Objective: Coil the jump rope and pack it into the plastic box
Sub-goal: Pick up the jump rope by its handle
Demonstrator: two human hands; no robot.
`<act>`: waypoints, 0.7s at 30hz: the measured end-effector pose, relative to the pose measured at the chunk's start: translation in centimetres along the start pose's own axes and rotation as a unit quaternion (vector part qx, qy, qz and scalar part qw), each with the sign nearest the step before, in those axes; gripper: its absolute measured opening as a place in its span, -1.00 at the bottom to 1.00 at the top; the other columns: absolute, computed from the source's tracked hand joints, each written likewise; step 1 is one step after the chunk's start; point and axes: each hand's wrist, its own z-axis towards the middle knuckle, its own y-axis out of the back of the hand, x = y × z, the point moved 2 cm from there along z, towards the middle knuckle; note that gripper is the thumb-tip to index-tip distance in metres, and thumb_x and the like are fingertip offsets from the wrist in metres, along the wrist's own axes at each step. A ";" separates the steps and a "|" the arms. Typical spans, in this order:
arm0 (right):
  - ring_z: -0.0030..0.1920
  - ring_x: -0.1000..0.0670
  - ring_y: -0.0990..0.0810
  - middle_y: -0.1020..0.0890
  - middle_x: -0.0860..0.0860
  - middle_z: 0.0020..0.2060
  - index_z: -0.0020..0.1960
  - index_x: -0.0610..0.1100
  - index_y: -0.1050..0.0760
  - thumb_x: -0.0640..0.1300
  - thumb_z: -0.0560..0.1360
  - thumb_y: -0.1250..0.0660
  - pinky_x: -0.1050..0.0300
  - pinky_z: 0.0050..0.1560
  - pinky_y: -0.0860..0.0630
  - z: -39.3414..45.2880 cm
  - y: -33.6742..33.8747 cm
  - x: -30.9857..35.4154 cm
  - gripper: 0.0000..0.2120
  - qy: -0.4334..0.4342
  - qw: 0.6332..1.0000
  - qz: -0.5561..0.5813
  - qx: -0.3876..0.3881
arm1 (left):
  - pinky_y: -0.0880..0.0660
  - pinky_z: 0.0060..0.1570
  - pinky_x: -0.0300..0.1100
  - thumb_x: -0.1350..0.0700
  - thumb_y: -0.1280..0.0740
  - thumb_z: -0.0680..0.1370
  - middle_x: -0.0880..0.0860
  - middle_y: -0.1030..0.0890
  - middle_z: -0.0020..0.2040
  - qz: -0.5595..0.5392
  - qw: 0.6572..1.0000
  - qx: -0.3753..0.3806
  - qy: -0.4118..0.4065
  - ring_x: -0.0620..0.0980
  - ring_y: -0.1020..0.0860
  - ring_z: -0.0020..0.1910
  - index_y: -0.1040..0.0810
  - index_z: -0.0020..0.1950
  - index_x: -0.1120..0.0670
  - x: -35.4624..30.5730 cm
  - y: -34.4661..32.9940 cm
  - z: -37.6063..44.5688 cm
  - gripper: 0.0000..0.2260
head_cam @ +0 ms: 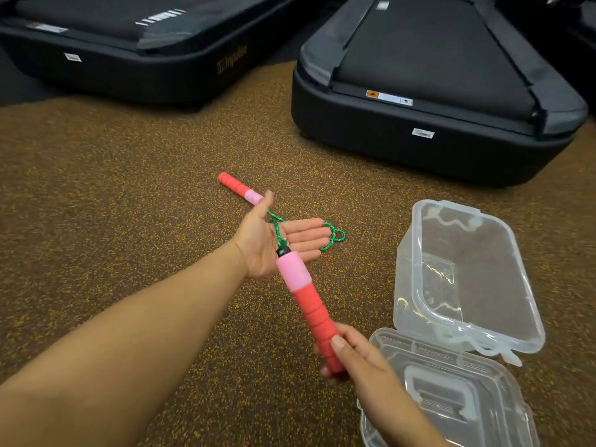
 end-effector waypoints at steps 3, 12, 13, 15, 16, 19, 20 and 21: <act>-0.28 0.08 -0.57 -0.62 -0.02 -0.18 0.15 -0.02 -0.51 0.03 0.42 -0.23 0.21 -0.24 -0.49 -0.4 -0.2 -1.2 -0.66 -0.005 1.000 -0.018 -0.012 | -0.56 0.04 0.03 -0.12 -0.02 0.61 0.26 -0.64 0.10 0.023 0.999 -0.010 -0.019 0.17 -0.66 0.01 -0.61 0.10 0.32 -0.4 -0.2 0.2 -0.43; -0.23 0.12 -0.56 -0.58 0.11 -0.27 0.13 0.10 -0.50 -0.16 0.57 -0.23 0.08 -0.10 -0.53 0.0 -0.4 -2.3 -0.78 0.015 0.995 -0.084 -0.044 | -0.57 0.03 0.00 -0.04 0.02 0.64 0.25 -0.65 0.07 0.021 0.999 0.009 -0.025 0.16 -0.66 0.01 -0.63 0.07 0.31 -1.1 -0.9 0.5 -0.46; -0.23 0.12 -0.55 -0.58 0.12 -0.28 0.13 0.13 -0.49 -0.12 0.57 -0.24 0.08 -0.11 -0.52 0.1 -0.4 -2.4 -0.79 0.019 0.994 -0.098 -0.046 | -0.57 0.03 0.00 -0.05 0.02 0.64 0.25 -0.65 0.07 0.017 0.999 0.013 -0.024 0.17 -0.66 0.01 -0.63 0.07 0.32 -1.3 -1.0 0.5 -0.44; -0.22 0.11 -0.54 -0.58 0.15 -0.26 0.13 0.20 -0.47 0.03 0.53 -0.25 0.05 -0.10 -0.52 0.3 -0.4 -2.8 -0.80 0.035 0.988 -0.141 -0.047 | -0.57 0.03 0.01 -0.07 0.03 0.64 0.26 -0.65 0.07 0.008 0.999 0.021 -0.023 0.18 -0.66 0.02 -0.62 0.07 0.32 -1.4 -1.3 0.5 -0.43; -0.20 0.11 -0.53 -0.58 0.16 -0.24 0.13 0.24 -0.46 0.08 0.49 -0.24 0.03 -0.09 -0.52 0.4 -0.5 -3.1 -0.78 0.041 0.985 -0.163 -0.047 | -0.58 0.02 0.01 -0.06 0.03 0.64 0.26 -0.65 0.07 0.004 0.999 0.025 -0.023 0.18 -0.66 0.02 -0.62 0.07 0.33 -1.4 -1.5 0.5 -0.43; -0.16 0.13 -0.52 -0.58 0.13 -0.17 0.16 0.26 -0.41 0.06 0.52 -0.23 0.11 -0.10 -0.48 0.9 -0.4 -4.0 -0.77 0.051 0.973 -0.217 -0.054 | -0.61 -0.02 -0.01 -0.05 0.02 0.64 0.26 -0.65 0.07 0.004 0.999 0.036 -0.015 0.18 -0.66 0.01 -0.62 0.08 0.33 -1.3 -2.0 0.6 -0.45; -0.14 0.14 -0.52 -0.57 0.12 -0.14 0.19 0.24 -0.38 0.03 0.54 -0.22 0.17 -0.10 -0.47 1.1 -0.3 -4.1 -0.76 0.052 0.969 -0.233 -0.059 | -0.62 -0.03 -0.02 -0.04 0.02 0.64 0.26 -0.65 0.07 0.007 0.999 0.038 -0.011 0.18 -0.66 0.01 -0.62 0.08 0.33 -1.2 -2.1 0.6 -0.45; -0.12 0.15 -0.51 -0.57 0.12 -0.10 0.20 0.23 -0.36 0.02 0.55 -0.22 0.21 -0.10 -0.46 1.3 -0.2 -4.3 -0.76 0.053 0.965 -0.250 -0.066 | -0.62 -0.04 -0.02 -0.04 0.02 0.64 0.26 -0.65 0.07 0.009 0.999 0.040 -0.006 0.18 -0.66 0.01 -0.61 0.09 0.33 -1.1 -2.3 0.6 -0.45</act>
